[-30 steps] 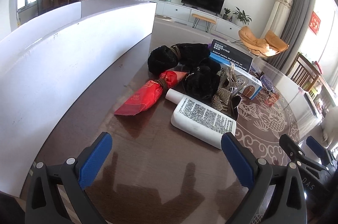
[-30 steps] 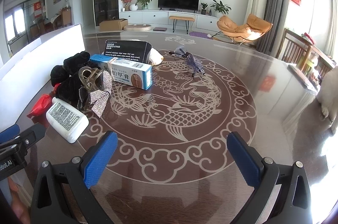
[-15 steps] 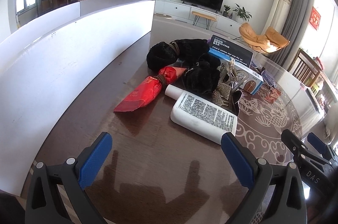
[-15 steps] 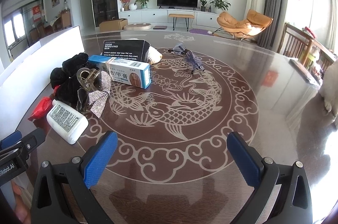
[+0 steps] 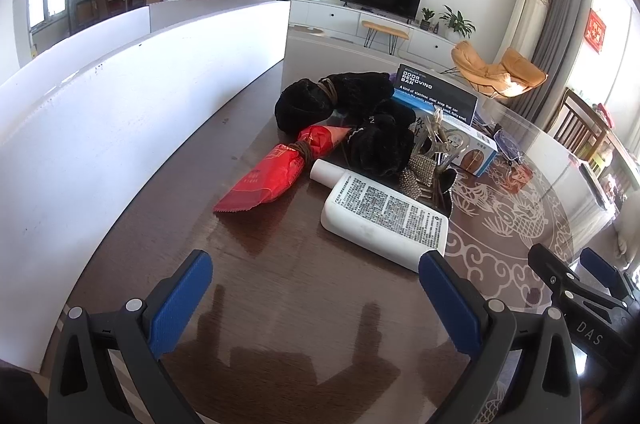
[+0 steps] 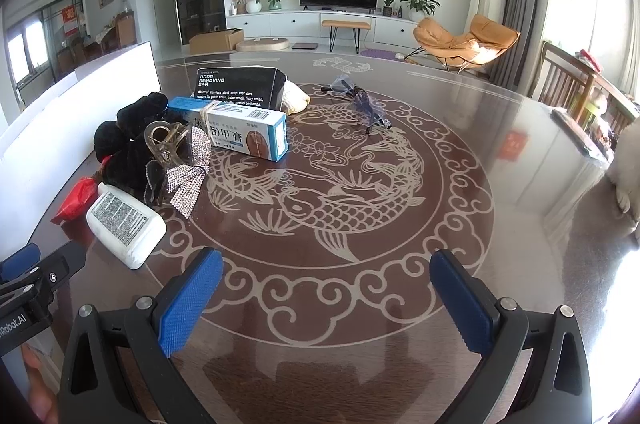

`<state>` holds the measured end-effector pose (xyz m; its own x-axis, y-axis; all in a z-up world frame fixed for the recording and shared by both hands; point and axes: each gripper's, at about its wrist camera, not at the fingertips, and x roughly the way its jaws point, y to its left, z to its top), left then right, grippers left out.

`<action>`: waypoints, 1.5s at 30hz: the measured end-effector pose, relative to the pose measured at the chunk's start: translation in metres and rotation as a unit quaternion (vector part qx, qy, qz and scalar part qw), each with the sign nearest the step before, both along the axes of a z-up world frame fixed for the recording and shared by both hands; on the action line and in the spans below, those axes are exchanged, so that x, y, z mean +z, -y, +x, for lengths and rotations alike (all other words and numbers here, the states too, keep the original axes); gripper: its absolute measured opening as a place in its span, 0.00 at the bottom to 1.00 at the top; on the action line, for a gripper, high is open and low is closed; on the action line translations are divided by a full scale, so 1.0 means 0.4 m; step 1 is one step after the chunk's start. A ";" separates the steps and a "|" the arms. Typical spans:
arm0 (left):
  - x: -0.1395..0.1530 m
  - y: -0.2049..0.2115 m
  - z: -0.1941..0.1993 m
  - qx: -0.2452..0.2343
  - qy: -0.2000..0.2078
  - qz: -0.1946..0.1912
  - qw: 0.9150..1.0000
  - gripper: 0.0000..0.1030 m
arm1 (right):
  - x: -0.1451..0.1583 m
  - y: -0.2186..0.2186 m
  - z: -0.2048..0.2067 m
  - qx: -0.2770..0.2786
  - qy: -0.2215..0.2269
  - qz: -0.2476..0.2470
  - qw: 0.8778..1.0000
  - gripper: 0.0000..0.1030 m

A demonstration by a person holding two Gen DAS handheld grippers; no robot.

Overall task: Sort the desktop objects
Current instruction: 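Move the left gripper toward the white lotion bottle while the right gripper approaches the clear claw clip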

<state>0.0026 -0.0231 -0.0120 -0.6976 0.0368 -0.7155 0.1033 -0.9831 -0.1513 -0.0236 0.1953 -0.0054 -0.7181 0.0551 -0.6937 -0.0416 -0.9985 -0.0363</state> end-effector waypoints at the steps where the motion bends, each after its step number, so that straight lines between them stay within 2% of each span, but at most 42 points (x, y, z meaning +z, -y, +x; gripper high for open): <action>1: 0.000 0.000 0.000 0.000 0.000 0.000 1.000 1.00 | 0.000 0.000 0.001 0.000 0.000 0.000 1.000 1.00; 8: 0.002 0.017 0.003 0.014 -0.001 0.006 1.000 1.00 | -0.003 0.002 -0.004 0.007 0.006 0.001 1.000 1.00; 12: 0.008 0.024 0.012 0.020 -0.006 -0.006 1.000 1.00 | -0.005 0.006 -0.004 0.014 0.008 0.000 1.000 1.00; 18: 0.015 0.048 0.026 0.034 -0.012 -0.005 0.999 1.00 | -0.041 0.017 -0.081 0.073 0.065 -0.064 0.993 1.00; 22: 0.015 0.067 0.032 0.045 -0.009 0.001 0.999 1.00 | -0.052 0.040 -0.165 0.086 0.096 -0.072 0.989 1.00; 26: 0.015 0.088 0.035 0.059 -0.010 0.014 0.998 1.00 | -0.057 0.078 -0.211 0.097 0.110 -0.050 0.988 1.00; 28: 0.017 0.096 0.036 0.067 -0.013 0.019 0.997 1.00 | -0.057 0.111 -0.208 0.123 0.115 -0.038 0.985 1.00; 30: 0.022 0.104 0.040 0.073 -0.017 0.024 0.997 1.00 | -0.057 0.152 -0.191 0.172 0.116 -0.027 0.978 1.00; 32: 0.022 0.111 0.042 0.076 -0.018 0.032 0.996 1.00 | -0.056 0.187 -0.161 0.246 0.113 -0.039 0.962 1.00; 34: 0.016 0.115 0.037 0.071 -0.012 0.046 0.996 1.00 | -0.058 0.198 -0.134 0.286 0.116 -0.037 0.951 1.00; 37: 0.001 0.107 0.023 0.057 -0.002 0.071 0.996 1.00 | -0.068 0.169 -0.105 0.272 0.116 -0.011 0.955 1.00; 40: -0.011 0.086 -0.005 0.057 0.009 0.078 0.995 1.00 | -0.072 0.119 -0.079 0.252 0.113 -0.013 0.961 1.00; 45: -0.022 0.034 -0.076 0.063 0.049 0.020 0.997 1.00 | -0.072 0.058 -0.054 0.215 0.085 -0.037 0.972 1.00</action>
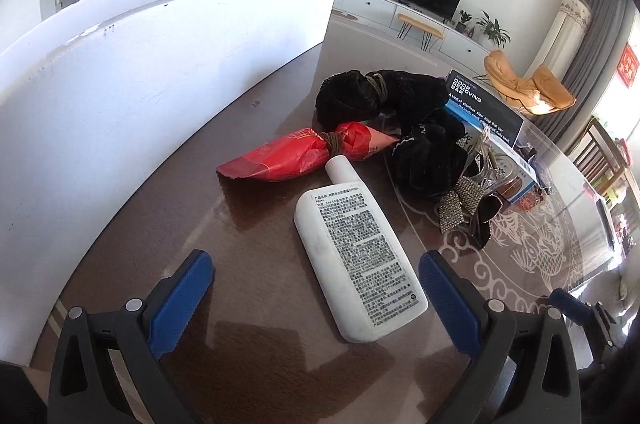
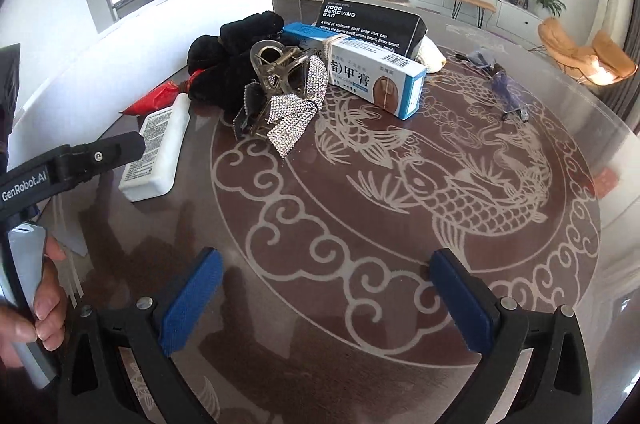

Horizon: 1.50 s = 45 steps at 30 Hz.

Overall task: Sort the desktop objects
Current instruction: 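Move the left gripper toward the white lotion bottle while the right gripper approaches the clear claw clip, then align the open left gripper around the white lotion bottle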

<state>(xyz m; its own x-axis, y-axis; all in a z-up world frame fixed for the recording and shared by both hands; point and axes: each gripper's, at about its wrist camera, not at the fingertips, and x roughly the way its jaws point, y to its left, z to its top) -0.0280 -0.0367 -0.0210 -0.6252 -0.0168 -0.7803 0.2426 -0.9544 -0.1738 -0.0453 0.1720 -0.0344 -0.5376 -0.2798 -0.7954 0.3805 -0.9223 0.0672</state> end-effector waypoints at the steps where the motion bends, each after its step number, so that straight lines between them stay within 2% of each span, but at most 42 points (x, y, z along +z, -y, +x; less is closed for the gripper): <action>1: -0.002 -0.008 -0.014 0.002 0.009 -0.013 1.000 1.00 | 0.000 -0.002 0.001 -0.011 0.000 -0.003 1.000 1.00; 4: -0.007 -0.029 -0.045 0.002 0.028 -0.046 0.999 1.00 | 0.003 0.002 0.002 -0.036 0.000 0.016 0.999 1.00; 8: -0.013 -0.048 -0.068 -0.005 0.045 -0.083 0.996 1.00 | 0.003 -0.019 -0.015 -0.039 0.001 0.030 0.999 1.00; 25: -0.015 -0.037 -0.064 -0.016 0.041 -0.084 0.996 1.00 | -0.001 -0.029 -0.009 -0.046 0.000 0.037 0.998 1.00; 34: -0.012 -0.021 -0.068 -0.070 0.043 -0.085 0.993 1.00 | -0.002 -0.029 -0.010 -0.047 0.000 0.037 0.998 1.00; 45: -0.008 -0.021 -0.068 -0.076 0.042 -0.085 0.993 1.00 | -0.003 -0.028 -0.010 -0.048 0.000 0.038 0.998 1.00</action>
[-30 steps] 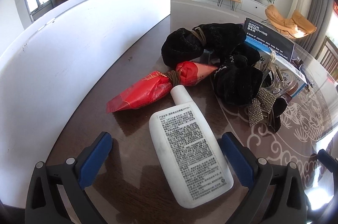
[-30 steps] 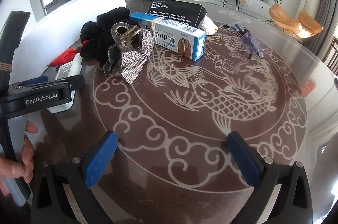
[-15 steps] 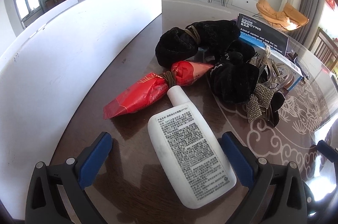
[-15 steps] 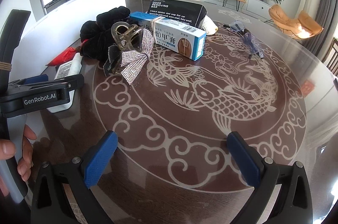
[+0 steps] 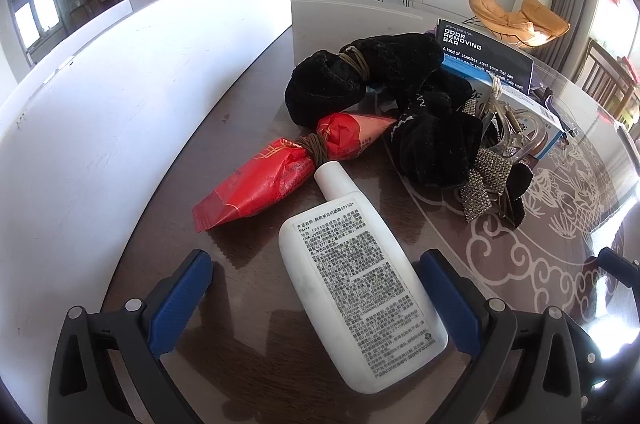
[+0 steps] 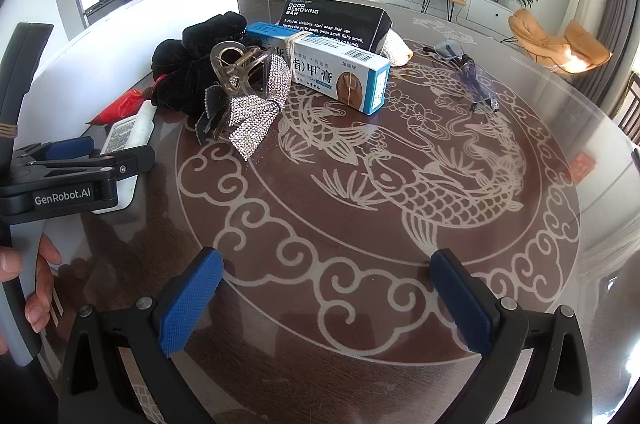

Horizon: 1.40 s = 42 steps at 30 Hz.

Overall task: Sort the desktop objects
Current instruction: 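Align the open left gripper around the white lotion bottle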

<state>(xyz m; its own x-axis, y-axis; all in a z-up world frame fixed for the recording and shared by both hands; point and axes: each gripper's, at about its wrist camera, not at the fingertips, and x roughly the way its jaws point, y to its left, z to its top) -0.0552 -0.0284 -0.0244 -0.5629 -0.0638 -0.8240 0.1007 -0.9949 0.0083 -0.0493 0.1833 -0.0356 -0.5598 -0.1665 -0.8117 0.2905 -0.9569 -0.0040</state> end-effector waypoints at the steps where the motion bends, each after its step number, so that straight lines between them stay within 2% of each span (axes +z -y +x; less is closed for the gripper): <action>1: 0.000 0.000 0.000 0.000 0.000 0.000 1.000 1.00 | 0.000 0.000 0.000 0.000 0.000 0.000 1.000 1.00; 42: 0.003 -0.004 0.008 0.000 -0.004 0.002 1.000 1.00 | -0.003 0.001 -0.001 -0.003 -0.001 0.001 1.000 1.00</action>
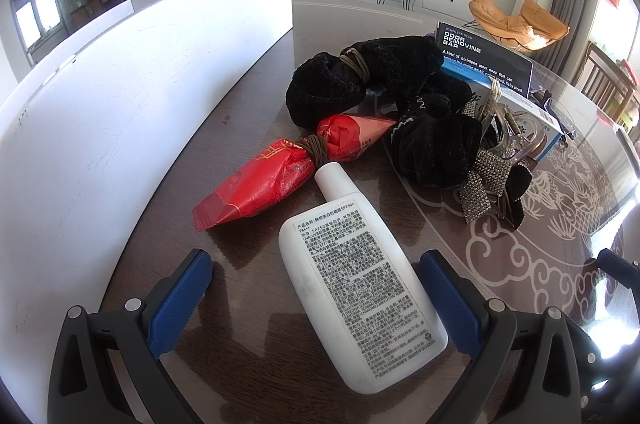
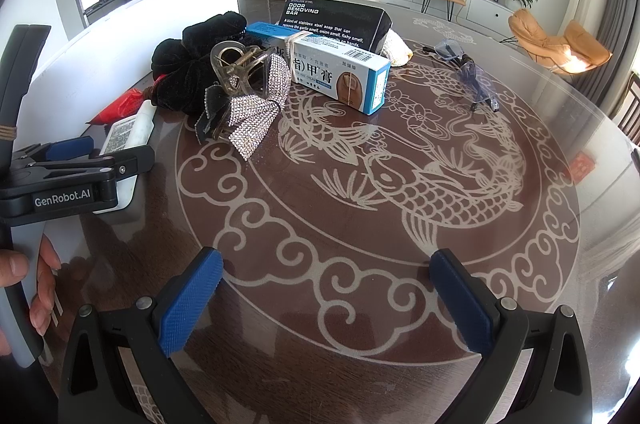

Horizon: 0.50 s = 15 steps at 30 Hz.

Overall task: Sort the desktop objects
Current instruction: 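Align the open left gripper around the white lotion bottle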

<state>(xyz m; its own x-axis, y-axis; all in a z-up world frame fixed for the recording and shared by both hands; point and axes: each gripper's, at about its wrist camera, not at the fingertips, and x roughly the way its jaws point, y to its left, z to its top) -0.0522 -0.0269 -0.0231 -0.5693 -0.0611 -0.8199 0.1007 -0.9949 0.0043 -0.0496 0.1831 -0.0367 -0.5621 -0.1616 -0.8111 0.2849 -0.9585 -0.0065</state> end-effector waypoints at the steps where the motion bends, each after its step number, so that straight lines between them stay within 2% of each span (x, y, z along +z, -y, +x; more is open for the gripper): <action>1: -0.001 0.000 0.000 0.000 0.000 0.000 1.000 1.00 | 0.000 0.000 0.000 0.000 0.000 0.000 1.000 1.00; 15: -0.004 0.000 0.000 -0.001 0.000 0.000 1.000 1.00 | -0.001 0.000 0.000 0.000 0.000 0.000 1.000 1.00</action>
<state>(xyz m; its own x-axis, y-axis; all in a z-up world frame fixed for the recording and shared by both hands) -0.0522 -0.0267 -0.0247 -0.5695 -0.0602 -0.8198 0.0994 -0.9950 0.0041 -0.0498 0.1829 -0.0372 -0.5622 -0.1613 -0.8111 0.2847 -0.9586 -0.0067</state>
